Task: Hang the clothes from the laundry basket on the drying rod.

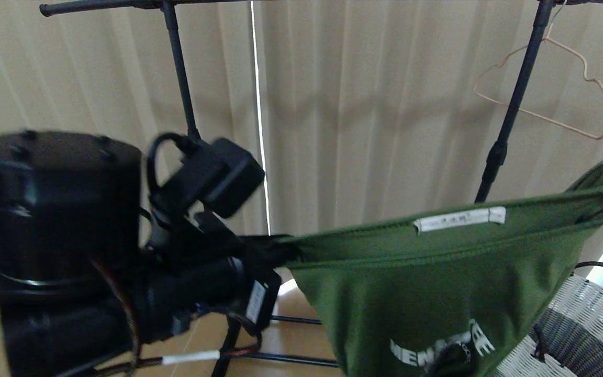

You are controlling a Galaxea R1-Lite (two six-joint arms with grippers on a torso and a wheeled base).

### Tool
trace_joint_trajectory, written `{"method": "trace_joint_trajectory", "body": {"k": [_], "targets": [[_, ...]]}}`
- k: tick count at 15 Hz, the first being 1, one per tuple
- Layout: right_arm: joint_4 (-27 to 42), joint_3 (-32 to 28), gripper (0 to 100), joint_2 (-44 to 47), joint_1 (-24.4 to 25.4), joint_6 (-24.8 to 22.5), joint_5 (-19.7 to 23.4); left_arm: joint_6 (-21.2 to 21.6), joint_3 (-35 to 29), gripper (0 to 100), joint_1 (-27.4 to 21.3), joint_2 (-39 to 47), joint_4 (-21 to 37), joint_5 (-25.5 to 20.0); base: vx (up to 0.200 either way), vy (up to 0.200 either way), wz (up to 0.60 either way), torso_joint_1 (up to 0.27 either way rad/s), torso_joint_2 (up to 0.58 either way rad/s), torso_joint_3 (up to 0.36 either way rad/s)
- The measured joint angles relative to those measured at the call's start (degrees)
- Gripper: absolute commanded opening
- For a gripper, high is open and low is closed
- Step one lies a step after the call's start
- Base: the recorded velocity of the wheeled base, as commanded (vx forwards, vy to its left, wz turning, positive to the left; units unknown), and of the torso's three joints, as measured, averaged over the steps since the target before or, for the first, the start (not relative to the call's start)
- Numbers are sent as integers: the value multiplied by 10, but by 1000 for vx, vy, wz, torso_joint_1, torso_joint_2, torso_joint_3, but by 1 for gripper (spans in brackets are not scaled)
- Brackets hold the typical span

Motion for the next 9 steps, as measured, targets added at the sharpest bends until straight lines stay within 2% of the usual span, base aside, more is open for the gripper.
{"method": "trace_joint_trajectory", "body": {"k": [3, 5, 7, 9], "targets": [[-1, -61, 0, 48, -2, 0, -4, 2, -84, 0, 81, -52, 62, -2, 0, 0, 0, 0, 0, 0], [-1, -72, 0, 79, -18, -2, -5, 1, -108, 0, 139, -52, 71, -4, 0, 0, 0, 0, 0, 0], [-8, -80, 0, 110, -34, -2, -6, -2, -116, 0, 190, -35, 54, -6, 0, 0, 0, 0, 0, 0], [-16, -86, 0, 138, -39, -2, -31, 0, -100, 0, 219, -15, 5, -7, 0, 0, 0, 0, 0, 0]]}}
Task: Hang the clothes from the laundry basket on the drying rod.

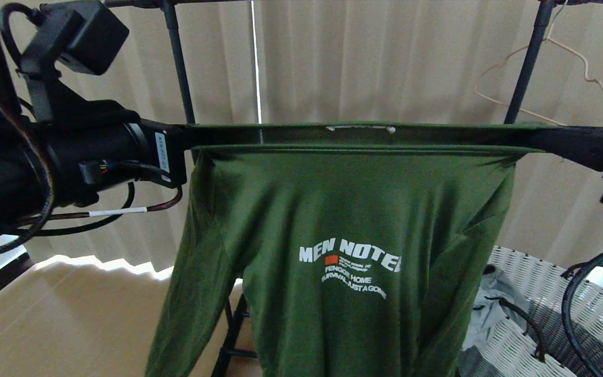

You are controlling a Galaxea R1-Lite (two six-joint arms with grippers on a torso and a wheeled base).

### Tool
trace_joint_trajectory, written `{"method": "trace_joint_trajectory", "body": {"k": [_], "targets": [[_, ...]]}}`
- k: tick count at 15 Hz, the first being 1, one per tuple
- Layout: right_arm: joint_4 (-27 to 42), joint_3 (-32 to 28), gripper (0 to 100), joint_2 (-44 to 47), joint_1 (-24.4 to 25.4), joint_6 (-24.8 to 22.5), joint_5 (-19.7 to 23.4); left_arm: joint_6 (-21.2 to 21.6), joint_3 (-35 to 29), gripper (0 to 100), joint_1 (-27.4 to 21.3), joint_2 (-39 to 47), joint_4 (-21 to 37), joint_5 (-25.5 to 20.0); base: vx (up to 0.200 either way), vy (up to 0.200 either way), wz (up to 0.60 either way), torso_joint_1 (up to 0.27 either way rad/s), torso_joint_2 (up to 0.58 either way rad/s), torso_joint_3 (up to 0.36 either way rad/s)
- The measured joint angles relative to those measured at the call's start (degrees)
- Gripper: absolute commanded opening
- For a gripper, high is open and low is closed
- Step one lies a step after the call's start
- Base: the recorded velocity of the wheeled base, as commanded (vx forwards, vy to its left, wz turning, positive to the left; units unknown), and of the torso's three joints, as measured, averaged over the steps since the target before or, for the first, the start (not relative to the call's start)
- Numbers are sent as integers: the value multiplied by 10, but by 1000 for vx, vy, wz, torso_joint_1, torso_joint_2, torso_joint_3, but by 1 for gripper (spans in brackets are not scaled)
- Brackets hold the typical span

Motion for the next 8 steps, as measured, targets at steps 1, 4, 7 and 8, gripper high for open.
{"method": "trace_joint_trajectory", "body": {"k": [1, 4, 7, 8], "targets": [[-5, -3, 0, 14, 0, 0, -22, 1, 18, 0, 7, 8, -35, 0, 0, 0, 0, 0, 0, 0], [-78, -15, 0, 65, 6, 0, -112, 14, 51, 0, 10, 18, -72, 0, 0, 0, 0, 0, 0, 0], [-141, -21, 0, 107, 7, 0, -158, 26, 33, 0, 4, 19, -72, 3, 0, 0, 0, 0, 0, 0], [-144, -27, 0, 114, 7, 0, -158, 29, 24, 0, 1, 19, -70, 1, 0, 0, 0, 0, 0, 0]]}}
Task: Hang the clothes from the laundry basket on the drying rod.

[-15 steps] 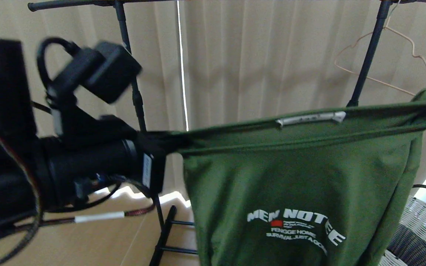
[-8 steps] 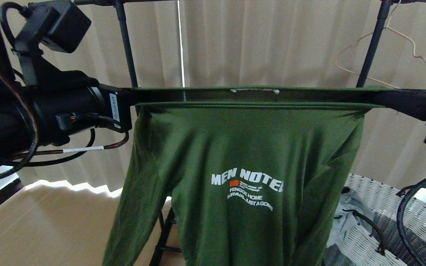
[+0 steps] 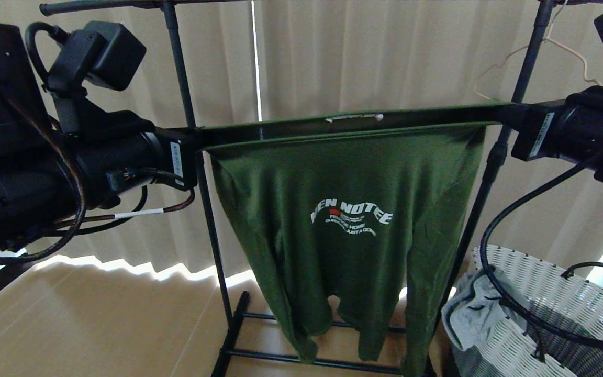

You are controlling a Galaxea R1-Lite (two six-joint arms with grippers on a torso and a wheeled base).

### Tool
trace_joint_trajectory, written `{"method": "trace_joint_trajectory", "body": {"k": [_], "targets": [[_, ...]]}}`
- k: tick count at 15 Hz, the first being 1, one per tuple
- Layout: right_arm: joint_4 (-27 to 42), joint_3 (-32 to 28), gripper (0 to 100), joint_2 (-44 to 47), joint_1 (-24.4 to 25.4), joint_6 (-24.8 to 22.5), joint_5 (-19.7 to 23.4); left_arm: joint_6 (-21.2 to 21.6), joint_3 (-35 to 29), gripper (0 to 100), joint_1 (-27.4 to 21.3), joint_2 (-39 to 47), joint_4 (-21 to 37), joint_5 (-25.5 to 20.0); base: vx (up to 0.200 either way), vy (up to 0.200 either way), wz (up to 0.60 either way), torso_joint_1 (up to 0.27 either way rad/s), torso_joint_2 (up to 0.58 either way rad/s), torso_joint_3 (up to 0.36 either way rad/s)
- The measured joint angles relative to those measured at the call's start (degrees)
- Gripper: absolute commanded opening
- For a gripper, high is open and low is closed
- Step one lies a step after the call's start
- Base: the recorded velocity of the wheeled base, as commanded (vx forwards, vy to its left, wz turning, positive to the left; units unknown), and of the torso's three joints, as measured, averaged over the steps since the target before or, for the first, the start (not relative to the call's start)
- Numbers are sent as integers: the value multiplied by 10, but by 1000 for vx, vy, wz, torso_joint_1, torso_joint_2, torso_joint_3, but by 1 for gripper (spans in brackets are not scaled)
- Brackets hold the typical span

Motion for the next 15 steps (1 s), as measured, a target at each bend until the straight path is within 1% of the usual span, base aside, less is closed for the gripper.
{"method": "trace_joint_trajectory", "body": {"k": [3, 7, 10, 13, 15], "targets": [[-4, -11, 0, 8, 0, 1, -2, 2, -36, 0, -15, 1, 0, -18, 0, 0, 0, 0, 0, 0], [-2, -1, 0, -1, 3, 2, -2, -3, -44, 0, -41, 9, -5, -20, 0, 0, 0, 0, 0, 0], [2, 3, 0, -20, 13, 2, 6, -3, -54, 0, -53, 23, -35, -22, 0, 0, 0, 0, 0, 0], [9, -4, 0, -40, 20, 2, 47, 2, -87, 0, -57, 37, -37, -23, 0, 0, 0, 0, 0, 0], [24, -7, 0, -54, 23, 1, 60, 2, -94, 0, -68, 44, -36, -23, 0, 0, 0, 0, 0, 0]]}}
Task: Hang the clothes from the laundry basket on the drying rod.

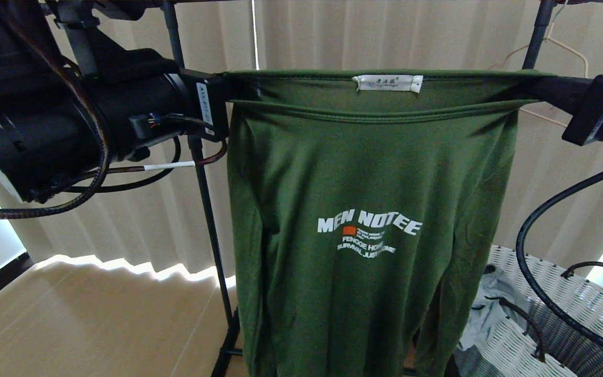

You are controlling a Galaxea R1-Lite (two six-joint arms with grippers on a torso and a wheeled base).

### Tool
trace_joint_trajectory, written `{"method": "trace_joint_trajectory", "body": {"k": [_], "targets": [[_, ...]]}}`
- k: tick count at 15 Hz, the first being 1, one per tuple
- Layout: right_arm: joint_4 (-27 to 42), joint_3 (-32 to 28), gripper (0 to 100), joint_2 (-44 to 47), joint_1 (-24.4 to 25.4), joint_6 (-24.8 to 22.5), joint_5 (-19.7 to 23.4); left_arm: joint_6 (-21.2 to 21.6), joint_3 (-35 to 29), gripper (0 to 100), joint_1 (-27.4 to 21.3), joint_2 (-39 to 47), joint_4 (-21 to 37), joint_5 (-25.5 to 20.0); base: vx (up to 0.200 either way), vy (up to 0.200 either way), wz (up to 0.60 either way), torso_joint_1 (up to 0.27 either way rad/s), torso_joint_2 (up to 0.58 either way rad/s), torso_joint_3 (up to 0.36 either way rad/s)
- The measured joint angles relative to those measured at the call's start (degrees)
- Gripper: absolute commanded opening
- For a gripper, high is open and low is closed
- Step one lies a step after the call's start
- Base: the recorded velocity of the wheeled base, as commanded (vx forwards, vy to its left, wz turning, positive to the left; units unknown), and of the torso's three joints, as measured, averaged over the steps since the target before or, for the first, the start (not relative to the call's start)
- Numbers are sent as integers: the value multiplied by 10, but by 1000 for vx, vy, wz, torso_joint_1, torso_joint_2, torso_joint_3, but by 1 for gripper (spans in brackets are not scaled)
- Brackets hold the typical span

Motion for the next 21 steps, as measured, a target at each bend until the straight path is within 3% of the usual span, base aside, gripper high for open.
{"method": "trace_joint_trajectory", "body": {"k": [4, 8, 10, 13, 14, 18, 21], "targets": [[14, -1, 0, -21, 2, 0, 2, 0, -5, 0, -12, 9, 0, 0, 0, 0, 0, 0, 0, 0], [93, 3, 0, -70, 4, -1, 10, -1, -42, 0, -9, 35, 0, 2, 0, 0, 0, 0, 0, 0], [118, 14, 0, -101, 4, -1, 42, -1, -64, 0, -6, 57, 0, 3, 0, 0, 0, 0, 0, 0], [123, 44, 0, -148, 5, -3, 127, -1, -79, 0, 7, 84, -1, 3, 0, 0, 0, 0, 0, 0], [123, 51, 0, -159, 5, -3, 135, -1, -80, 0, 10, 89, 0, 2, 0, 0, 0, 0, 0, 0], [123, 57, 0, -167, 3, -7, 133, -2, -77, 0, 18, 95, 1, 3, 0, 0, 0, 0, 0, 0], [119, 52, 0, -140, -13, -31, 83, -2, -62, 0, 21, 76, 64, 2, 0, 0, 0, 0, 0, 0]]}}
